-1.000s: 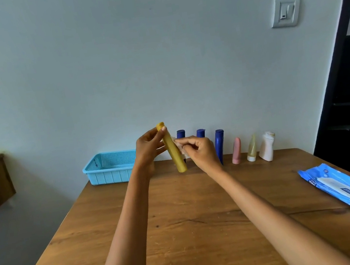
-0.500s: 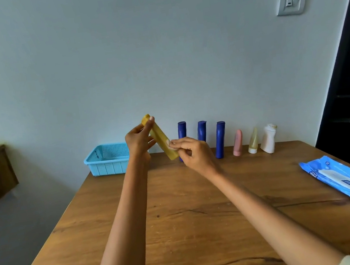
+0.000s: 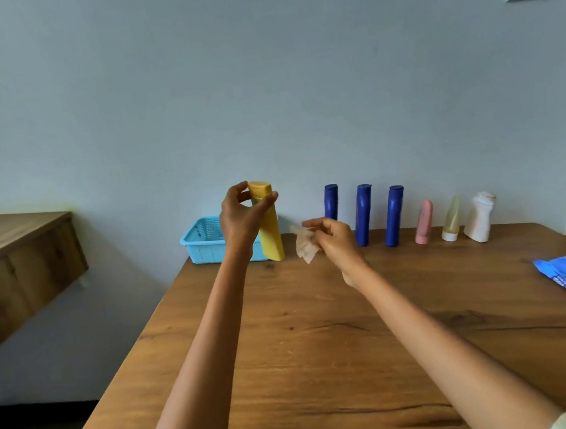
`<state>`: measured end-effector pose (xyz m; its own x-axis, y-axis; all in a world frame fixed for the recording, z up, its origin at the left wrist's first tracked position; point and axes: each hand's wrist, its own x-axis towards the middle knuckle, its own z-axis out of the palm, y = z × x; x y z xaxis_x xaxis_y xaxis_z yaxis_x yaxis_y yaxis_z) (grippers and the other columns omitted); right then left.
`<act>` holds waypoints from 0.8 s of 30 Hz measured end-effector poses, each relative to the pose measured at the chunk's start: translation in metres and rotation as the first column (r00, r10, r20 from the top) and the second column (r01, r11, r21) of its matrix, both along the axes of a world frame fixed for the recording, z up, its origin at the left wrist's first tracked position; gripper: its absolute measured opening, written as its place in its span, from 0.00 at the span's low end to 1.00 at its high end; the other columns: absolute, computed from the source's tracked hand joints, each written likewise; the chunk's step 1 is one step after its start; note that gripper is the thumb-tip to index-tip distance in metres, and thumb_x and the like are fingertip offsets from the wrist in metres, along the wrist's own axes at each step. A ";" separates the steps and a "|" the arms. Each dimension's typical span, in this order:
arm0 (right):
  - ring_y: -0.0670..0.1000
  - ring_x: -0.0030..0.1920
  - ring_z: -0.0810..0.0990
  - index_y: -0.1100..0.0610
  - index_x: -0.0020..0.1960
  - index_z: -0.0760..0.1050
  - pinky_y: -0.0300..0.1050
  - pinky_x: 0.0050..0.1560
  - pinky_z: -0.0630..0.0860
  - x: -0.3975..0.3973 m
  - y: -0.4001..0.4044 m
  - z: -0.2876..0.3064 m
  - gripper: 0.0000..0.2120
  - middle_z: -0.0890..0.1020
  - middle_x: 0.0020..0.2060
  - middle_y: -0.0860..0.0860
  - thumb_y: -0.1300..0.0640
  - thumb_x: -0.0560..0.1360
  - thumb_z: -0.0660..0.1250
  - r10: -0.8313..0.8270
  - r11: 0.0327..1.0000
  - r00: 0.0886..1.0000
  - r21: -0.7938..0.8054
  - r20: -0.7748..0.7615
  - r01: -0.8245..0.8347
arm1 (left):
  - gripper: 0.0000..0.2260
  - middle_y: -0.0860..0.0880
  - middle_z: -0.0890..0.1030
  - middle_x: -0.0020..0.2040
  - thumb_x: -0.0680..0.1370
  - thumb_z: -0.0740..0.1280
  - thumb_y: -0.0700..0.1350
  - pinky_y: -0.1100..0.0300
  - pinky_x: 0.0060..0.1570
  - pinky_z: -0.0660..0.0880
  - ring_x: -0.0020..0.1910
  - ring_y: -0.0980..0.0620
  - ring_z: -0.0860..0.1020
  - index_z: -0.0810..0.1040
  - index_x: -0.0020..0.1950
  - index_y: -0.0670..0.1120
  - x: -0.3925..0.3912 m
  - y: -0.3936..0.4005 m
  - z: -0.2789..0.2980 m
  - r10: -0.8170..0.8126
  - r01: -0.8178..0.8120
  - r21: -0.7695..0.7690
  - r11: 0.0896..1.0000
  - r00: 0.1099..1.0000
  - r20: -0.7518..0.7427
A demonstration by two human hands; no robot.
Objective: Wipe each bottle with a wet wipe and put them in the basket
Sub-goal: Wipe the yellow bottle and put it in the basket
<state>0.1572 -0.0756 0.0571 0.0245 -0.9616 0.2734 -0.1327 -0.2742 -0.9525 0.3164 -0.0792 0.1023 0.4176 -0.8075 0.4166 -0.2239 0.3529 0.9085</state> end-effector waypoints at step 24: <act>0.51 0.38 0.77 0.66 0.58 0.75 0.45 0.43 0.77 0.126 -0.123 0.034 0.11 0.78 0.43 0.58 0.66 0.78 0.61 0.067 0.939 0.974 0.317 0.218 -0.136 | 0.27 0.41 0.76 0.61 0.69 0.76 0.45 0.52 0.59 0.74 0.60 0.44 0.75 0.71 0.64 0.41 0.132 -0.156 -0.011 0.192 -0.231 0.275 0.933 0.968 0.161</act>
<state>0.2835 -0.1991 0.0908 0.1042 -0.9934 -0.0473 0.0824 0.0560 -0.9950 0.4480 -0.2349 0.0908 0.5499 -0.8000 0.2400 -0.3867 0.0108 0.9221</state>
